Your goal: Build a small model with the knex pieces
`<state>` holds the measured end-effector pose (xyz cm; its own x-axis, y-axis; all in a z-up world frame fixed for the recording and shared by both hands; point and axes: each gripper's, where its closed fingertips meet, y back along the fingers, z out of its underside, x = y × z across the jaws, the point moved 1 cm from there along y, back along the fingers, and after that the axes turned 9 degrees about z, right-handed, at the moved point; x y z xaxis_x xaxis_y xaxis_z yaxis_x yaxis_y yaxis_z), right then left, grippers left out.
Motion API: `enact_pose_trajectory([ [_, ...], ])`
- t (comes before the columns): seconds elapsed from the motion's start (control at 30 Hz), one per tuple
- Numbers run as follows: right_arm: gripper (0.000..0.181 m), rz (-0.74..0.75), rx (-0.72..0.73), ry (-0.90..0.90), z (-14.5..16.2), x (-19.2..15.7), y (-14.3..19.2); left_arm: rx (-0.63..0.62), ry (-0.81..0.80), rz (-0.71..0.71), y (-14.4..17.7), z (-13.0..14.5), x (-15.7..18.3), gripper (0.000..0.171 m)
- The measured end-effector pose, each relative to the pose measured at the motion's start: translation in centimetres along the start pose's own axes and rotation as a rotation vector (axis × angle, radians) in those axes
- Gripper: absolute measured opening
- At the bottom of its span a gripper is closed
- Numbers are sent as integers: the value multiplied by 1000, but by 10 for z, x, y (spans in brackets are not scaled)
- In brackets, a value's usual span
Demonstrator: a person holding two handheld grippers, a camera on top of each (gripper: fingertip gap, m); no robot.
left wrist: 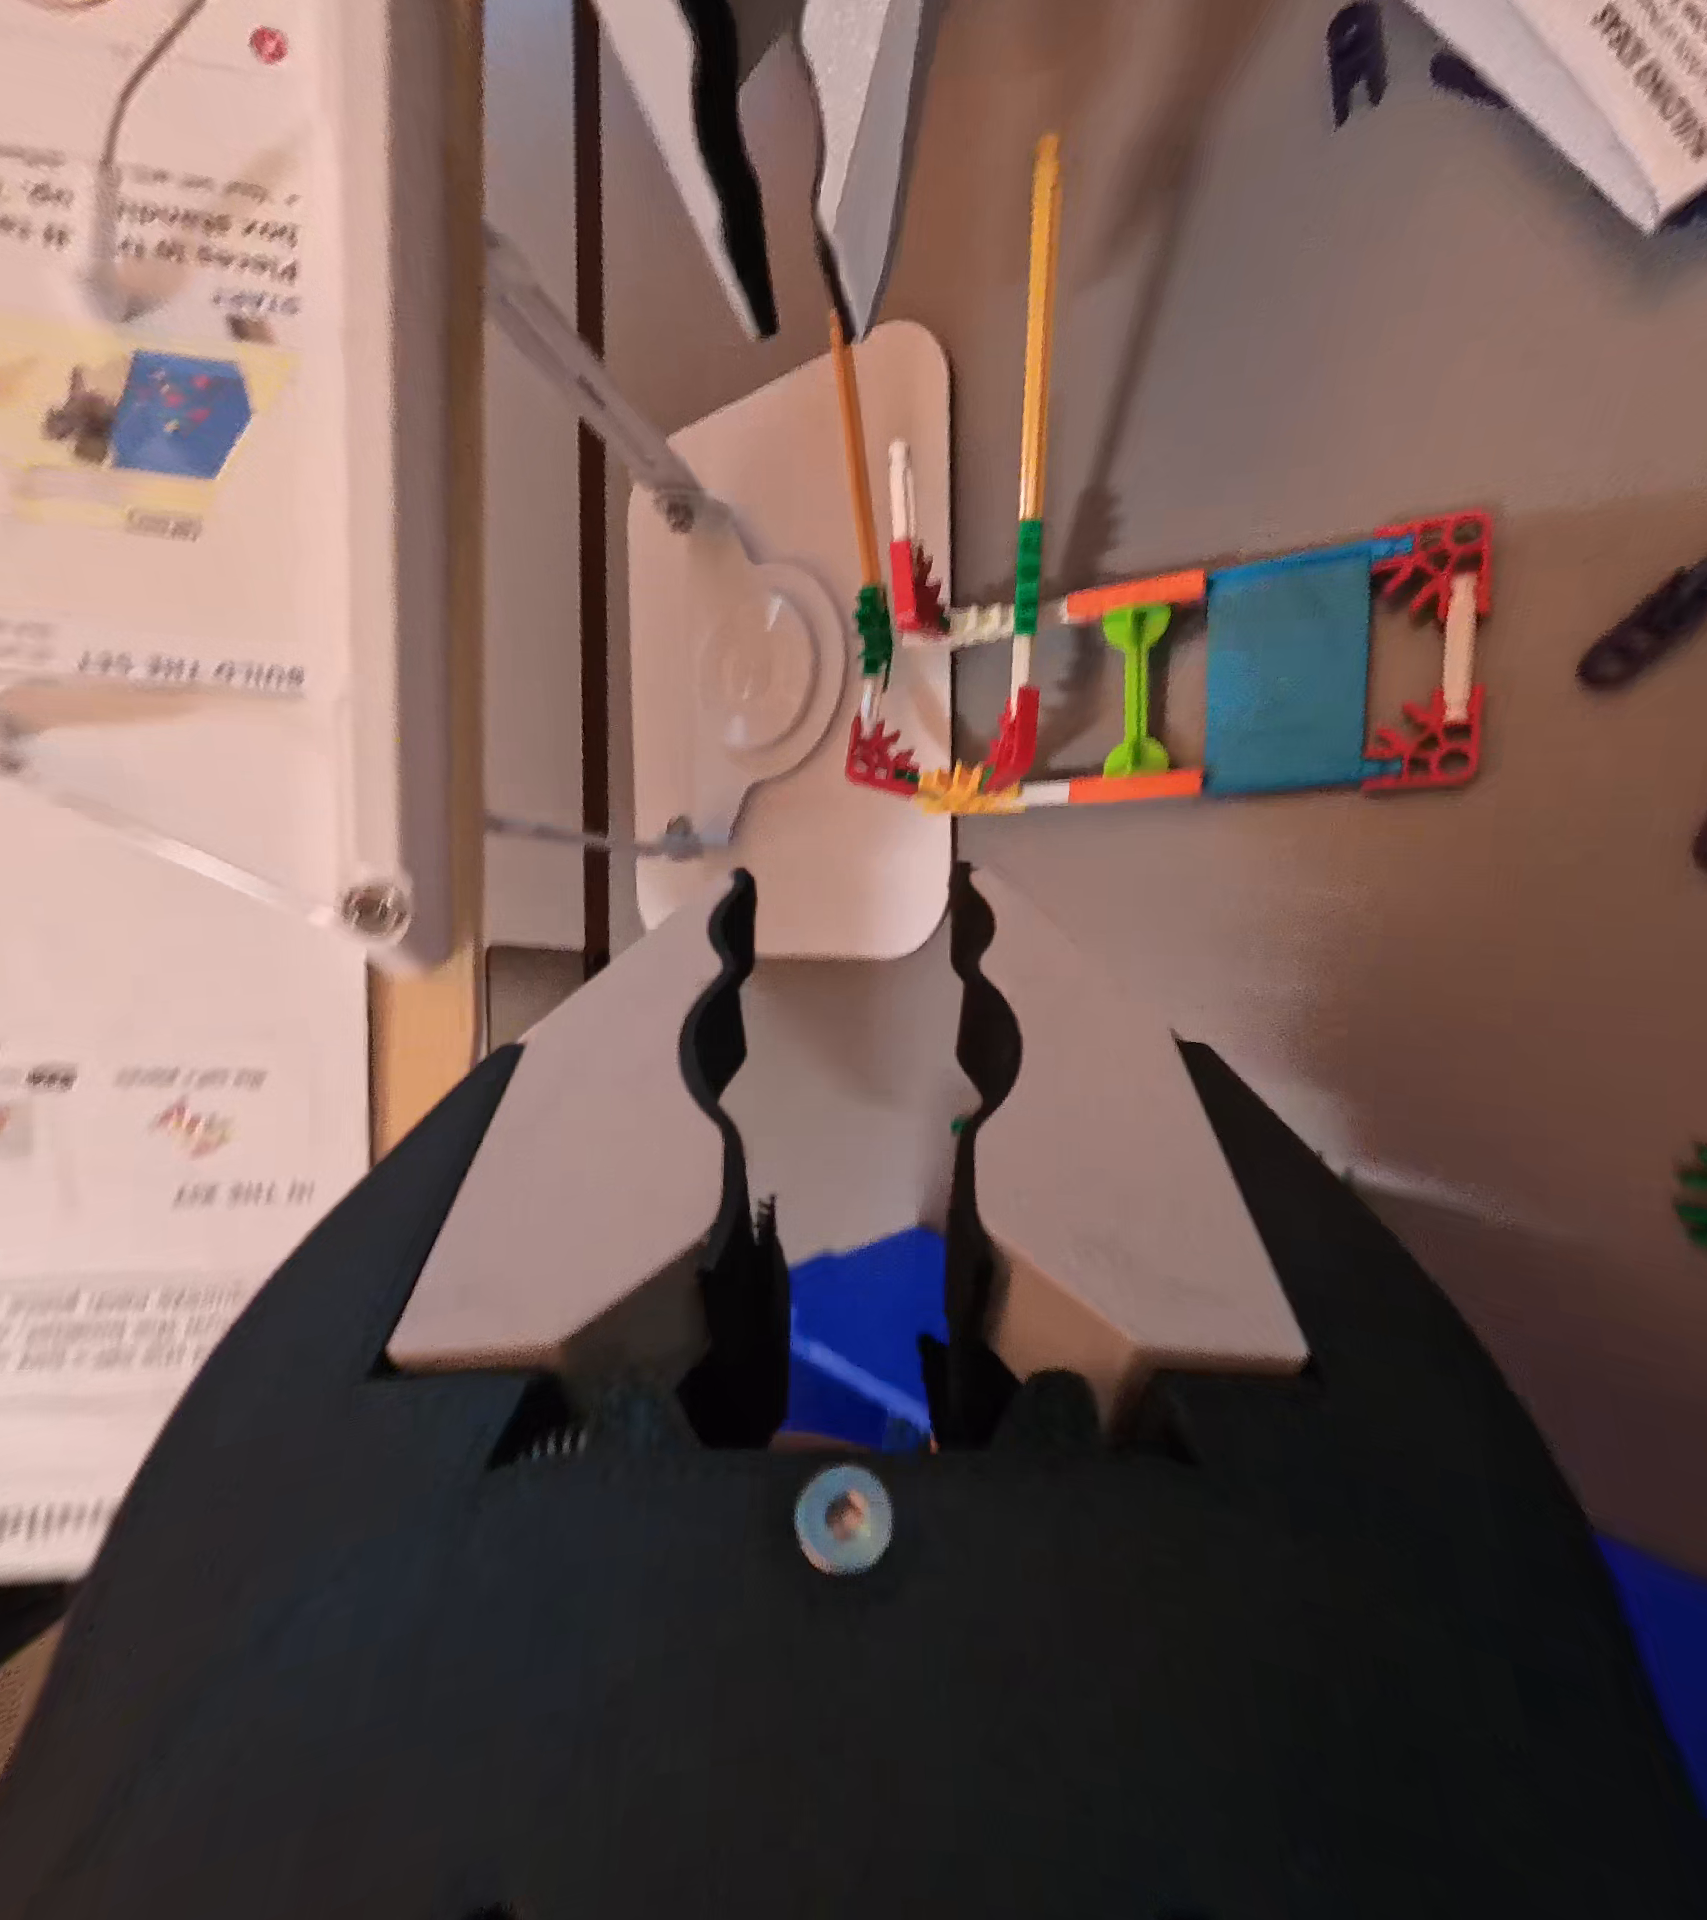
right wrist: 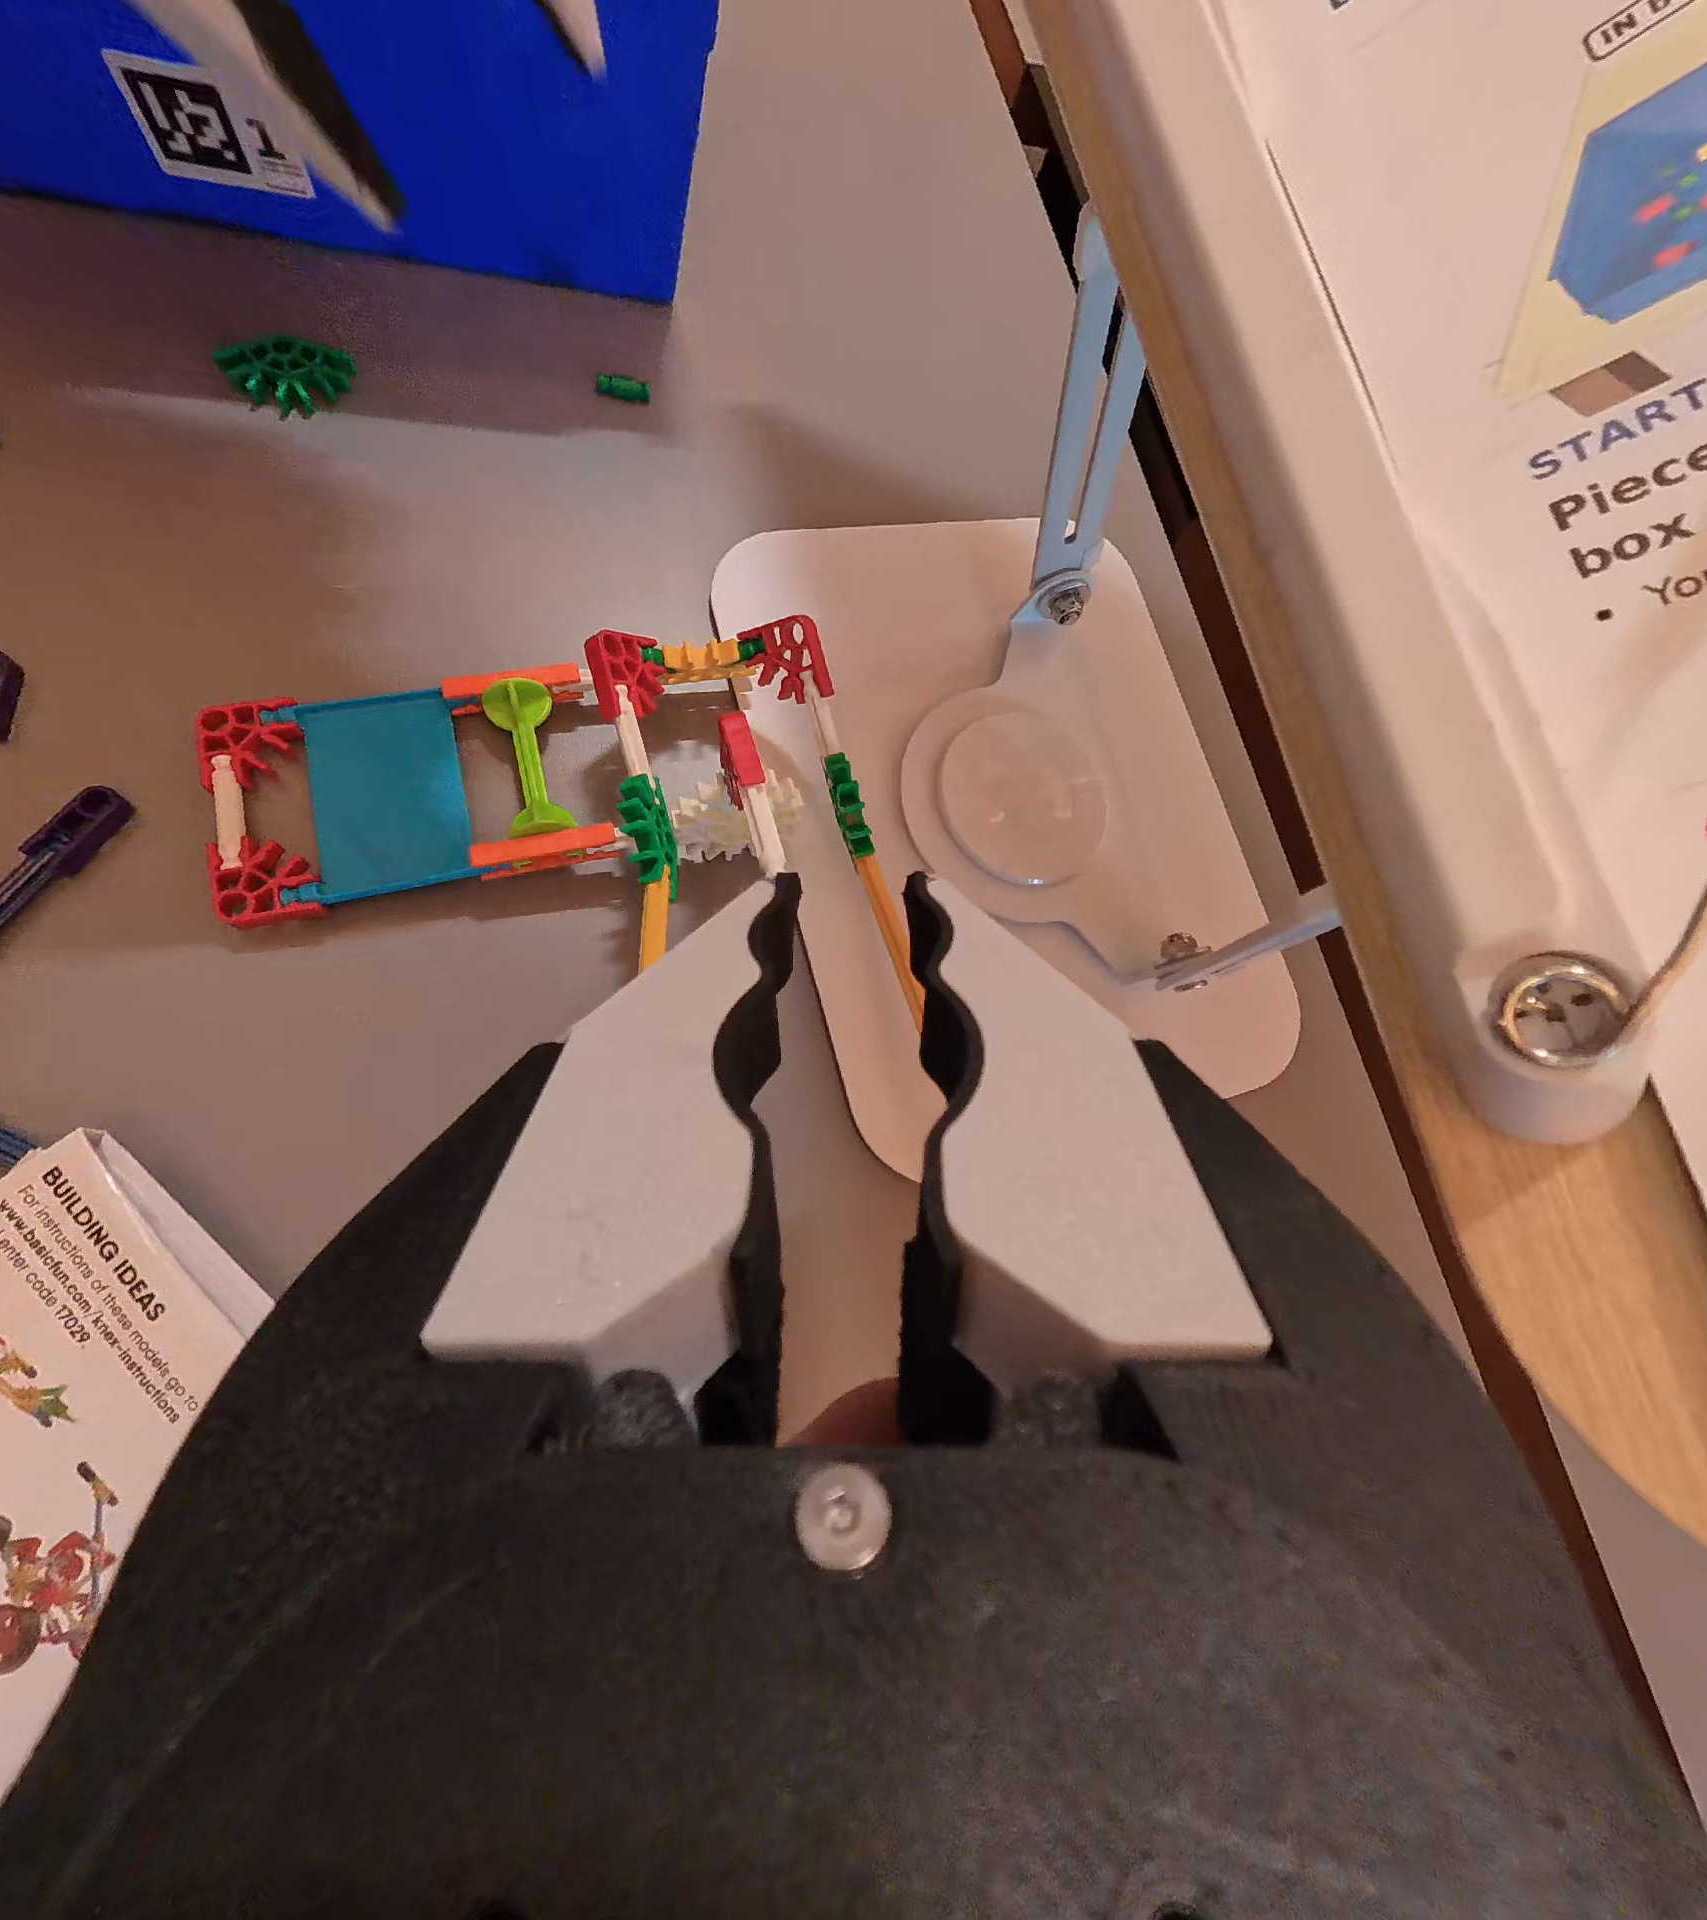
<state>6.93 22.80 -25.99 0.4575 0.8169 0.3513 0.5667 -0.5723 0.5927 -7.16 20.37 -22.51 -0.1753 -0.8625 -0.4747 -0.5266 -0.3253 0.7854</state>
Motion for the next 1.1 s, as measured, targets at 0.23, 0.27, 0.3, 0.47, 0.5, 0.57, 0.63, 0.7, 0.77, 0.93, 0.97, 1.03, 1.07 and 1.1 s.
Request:
enact_pose_trajectory([
  [0.23, 20, -3, -22, 11, 5, -1, -3, -137, 127, -62, 69, 64, 3, 31],
  [0.27, 20, -3, -24, 13, 6, -2, -3, -151, 146, -63, 79, 73, 6, 33],
  [0.3, 20, -2, -25, 15, 6, -2, -4, -167, 159, -78, 89, 83, 7, 33],
  [0.47, 19, -6, -40, 23, 9, -4, -6, -293, 266, -59, 120, 146, 26, 30],
  [0.5, 19, -6, -44, 25, 9, -4, -7, -316, 290, -49, 124, 158, 30, 29],
  [0.57, 20, -10, -50, 25, 11, -5, -8, -352, 328, -28, 128, 181, 39, 26],
  [0.63, 20, -13, -59, 28, 13, -6, -10, -382, 364, 7, 129, 202, 48, 24],
  [0.7, 20, -16, -68, 31, 15, -8, -12, -388, 394, 45, 125, 216, 56, 24],
  [0.77, 20, -20, -73, 32, 16, -9, -13, -365, 419, 106, 114, 222, 64, 28],
  [0.93, 20, -30, -91, 36, 20, -12, -17, -289, 407, 155, 64, 218, 61, 28],
  [0.97, 20, -31, -94, 39, 21, -13, -18, -286, 400, 165, 53, 219, 60, 29],
  [1.03, 20, -32, -100, 45, 22, -14, -19, -268, 374, 153, 35, 220, 53, 28],
  [1.07, 20, -31, -101, 47, 22, -14, -19, -275, 367, 162, 28, 222, 52, 29],
  [1.1, 20, -31, -102, 49, 22, -14, -19, -281, 362, 184, 22, 224, 54, 29],
])
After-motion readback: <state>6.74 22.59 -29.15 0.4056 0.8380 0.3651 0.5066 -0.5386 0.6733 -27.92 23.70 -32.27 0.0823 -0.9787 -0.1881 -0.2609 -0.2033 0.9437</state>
